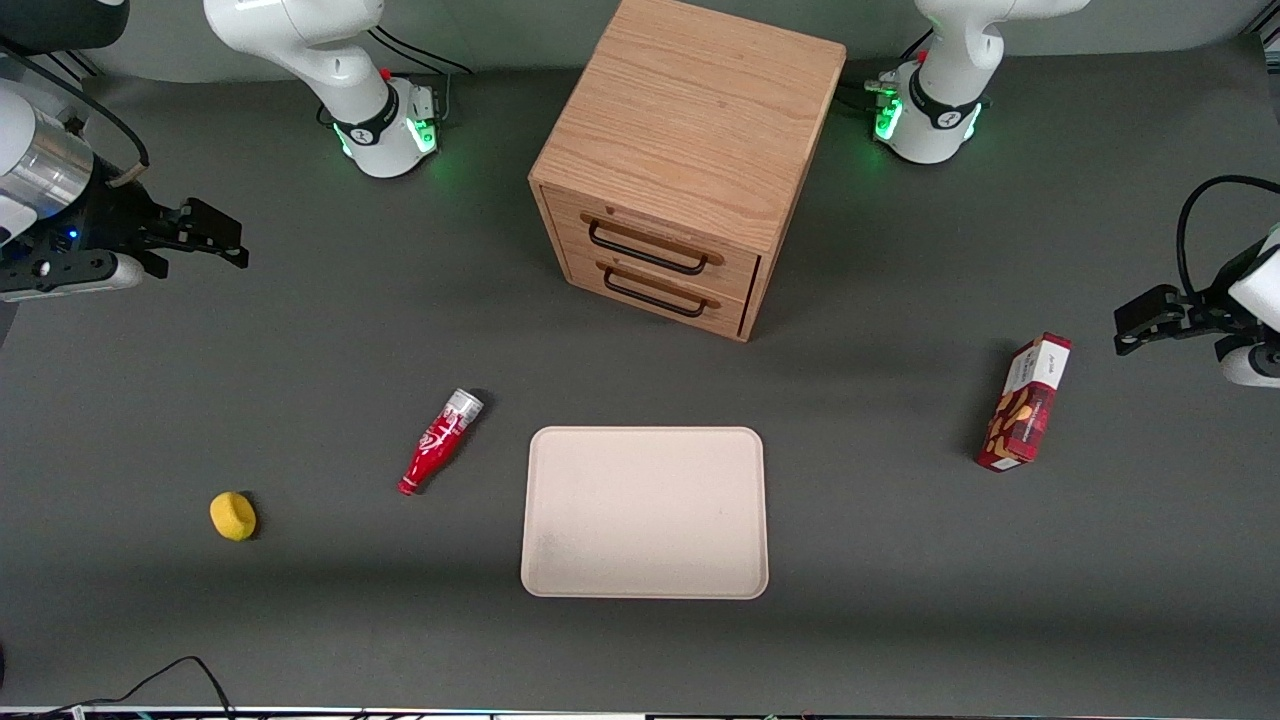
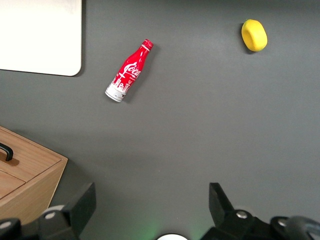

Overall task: Place coke bottle on tray
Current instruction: 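Move the open right gripper over the red Coca-Cola bottle lying down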

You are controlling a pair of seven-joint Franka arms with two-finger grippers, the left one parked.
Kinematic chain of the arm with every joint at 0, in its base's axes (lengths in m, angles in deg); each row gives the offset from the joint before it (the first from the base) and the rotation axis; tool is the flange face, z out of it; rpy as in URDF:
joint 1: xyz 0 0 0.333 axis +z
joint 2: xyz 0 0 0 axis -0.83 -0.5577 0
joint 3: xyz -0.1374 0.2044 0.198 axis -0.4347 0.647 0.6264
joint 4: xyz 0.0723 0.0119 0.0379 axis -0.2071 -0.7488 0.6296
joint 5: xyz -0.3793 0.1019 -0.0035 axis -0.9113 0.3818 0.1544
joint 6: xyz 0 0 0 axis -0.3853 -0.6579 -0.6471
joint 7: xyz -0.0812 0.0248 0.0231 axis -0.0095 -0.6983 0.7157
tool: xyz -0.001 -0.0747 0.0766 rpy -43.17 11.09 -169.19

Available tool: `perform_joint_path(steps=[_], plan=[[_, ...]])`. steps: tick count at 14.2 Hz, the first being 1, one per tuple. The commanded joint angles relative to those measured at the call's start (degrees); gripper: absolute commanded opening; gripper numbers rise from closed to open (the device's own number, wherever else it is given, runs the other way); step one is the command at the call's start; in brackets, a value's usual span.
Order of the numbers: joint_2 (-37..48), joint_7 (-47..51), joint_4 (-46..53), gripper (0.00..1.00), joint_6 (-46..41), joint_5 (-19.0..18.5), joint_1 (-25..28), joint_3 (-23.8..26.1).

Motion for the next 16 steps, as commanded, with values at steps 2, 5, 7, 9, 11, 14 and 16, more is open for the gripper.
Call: perform_joint_path(steps=[2, 5, 7, 9, 11, 14, 16], plan=[[-1.5, 2.3, 2.4, 1.00, -0.7, -0.3, 0.5, -0.2], [-4.2, 3.1, 4.2, 1.00, -1.5, -0.7, 1.3, 0.0], [-5.3, 4.4, 4.5, 1.00, -1.4, -0.4, 1.6, 0.4], [-10.2, 7.0, 9.4, 1.00, -1.0, -0.3, 2.6, 2.0], [-18.8, 12.5, 17.6, 1.00, -1.3, -0.3, 2.6, 5.7], [-25.3, 21.7, 21.5, 1.00, -0.7, -0.6, 2.6, 9.3], [-27.7, 22.6, 21.0, 1.00, 2.2, -0.9, 2.6, 10.4]])
